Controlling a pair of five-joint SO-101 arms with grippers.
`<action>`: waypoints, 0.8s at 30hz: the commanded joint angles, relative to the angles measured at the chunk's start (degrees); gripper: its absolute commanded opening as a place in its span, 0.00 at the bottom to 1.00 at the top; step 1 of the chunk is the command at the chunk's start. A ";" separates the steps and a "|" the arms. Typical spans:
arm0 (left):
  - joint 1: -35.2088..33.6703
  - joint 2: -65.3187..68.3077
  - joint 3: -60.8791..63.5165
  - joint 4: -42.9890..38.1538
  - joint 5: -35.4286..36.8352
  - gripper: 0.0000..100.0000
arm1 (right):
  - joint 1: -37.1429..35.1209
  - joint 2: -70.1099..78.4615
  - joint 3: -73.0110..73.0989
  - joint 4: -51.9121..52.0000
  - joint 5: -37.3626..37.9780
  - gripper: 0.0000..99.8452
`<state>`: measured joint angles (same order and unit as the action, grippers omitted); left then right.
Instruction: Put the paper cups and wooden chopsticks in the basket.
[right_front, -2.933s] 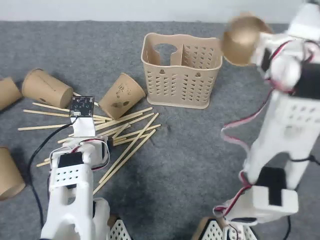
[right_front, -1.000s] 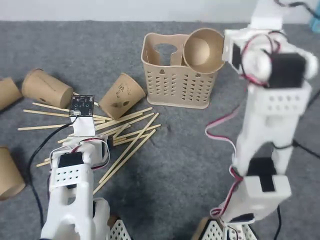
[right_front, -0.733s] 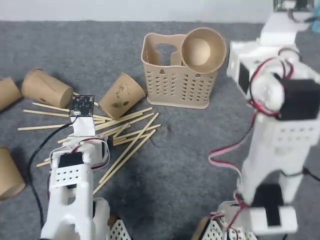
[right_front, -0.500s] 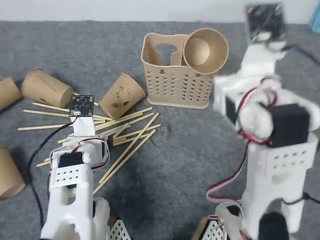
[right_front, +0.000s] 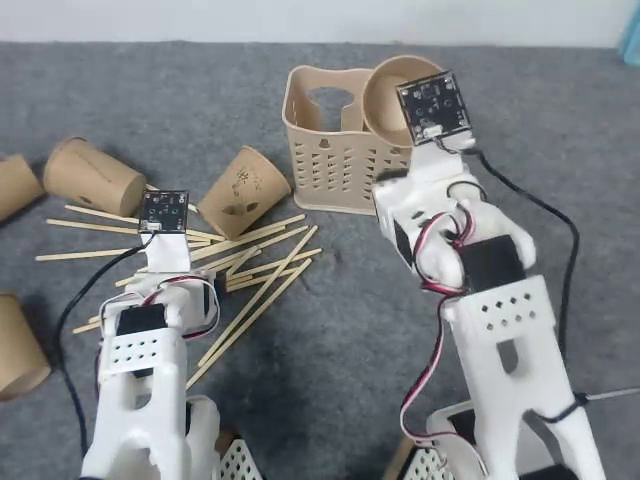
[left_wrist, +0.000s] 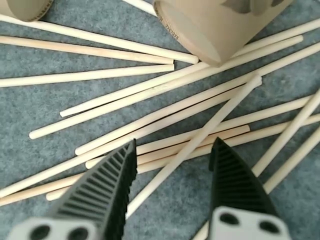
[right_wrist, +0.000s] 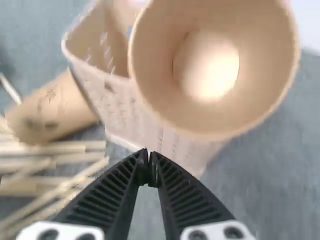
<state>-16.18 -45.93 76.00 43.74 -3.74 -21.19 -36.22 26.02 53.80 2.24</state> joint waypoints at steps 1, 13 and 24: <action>0.26 0.00 -0.84 -1.41 0.35 0.23 | 0.04 -2.42 -0.44 -9.36 1.05 0.01; 0.26 0.00 -0.84 -1.41 0.35 0.23 | 3.74 -3.65 -3.69 -11.65 0.70 0.01; 0.26 0.00 -0.84 -1.41 0.35 0.23 | 0.84 -5.41 -5.45 11.82 4.22 0.01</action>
<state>-16.18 -45.93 76.00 43.74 -3.74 -19.69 -39.65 20.13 65.23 4.88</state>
